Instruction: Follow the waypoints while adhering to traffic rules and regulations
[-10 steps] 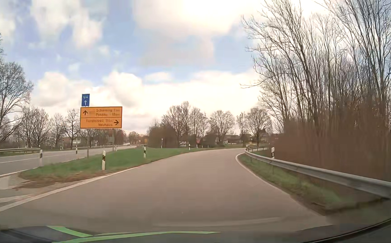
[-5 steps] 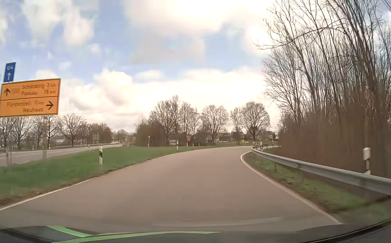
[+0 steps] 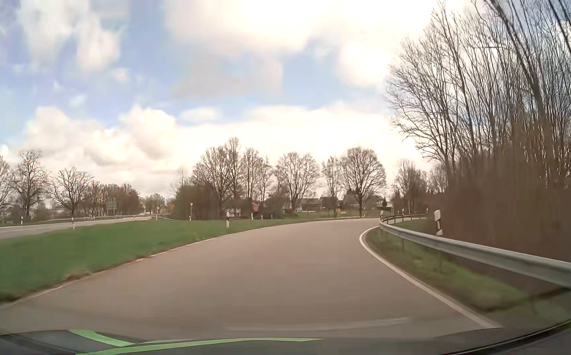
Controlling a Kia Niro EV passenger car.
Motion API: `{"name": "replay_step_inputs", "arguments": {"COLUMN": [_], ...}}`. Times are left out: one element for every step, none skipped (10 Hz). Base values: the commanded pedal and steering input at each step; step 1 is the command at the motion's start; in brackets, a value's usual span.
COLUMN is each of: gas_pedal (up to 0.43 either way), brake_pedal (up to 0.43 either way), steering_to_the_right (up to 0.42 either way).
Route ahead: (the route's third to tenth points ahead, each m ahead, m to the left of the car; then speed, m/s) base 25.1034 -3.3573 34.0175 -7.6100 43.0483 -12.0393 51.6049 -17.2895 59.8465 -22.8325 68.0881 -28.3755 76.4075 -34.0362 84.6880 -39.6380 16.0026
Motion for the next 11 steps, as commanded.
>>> {"name": "replay_step_inputs", "arguments": {"gas_pedal": [0.000,0.000,0.000,0.000,0.000,0.000,0.000,0.000,0.000,0.000,0.000], "brake_pedal": [0.146,0.146,0.146,0.140,0.140,0.122,0.085,0.024,0.000,0.000,0.000], "steering_to_the_right": [0.041,0.043,0.044,0.046,0.048,0.050,0.053,0.055,0.056,0.058,0.060]}}
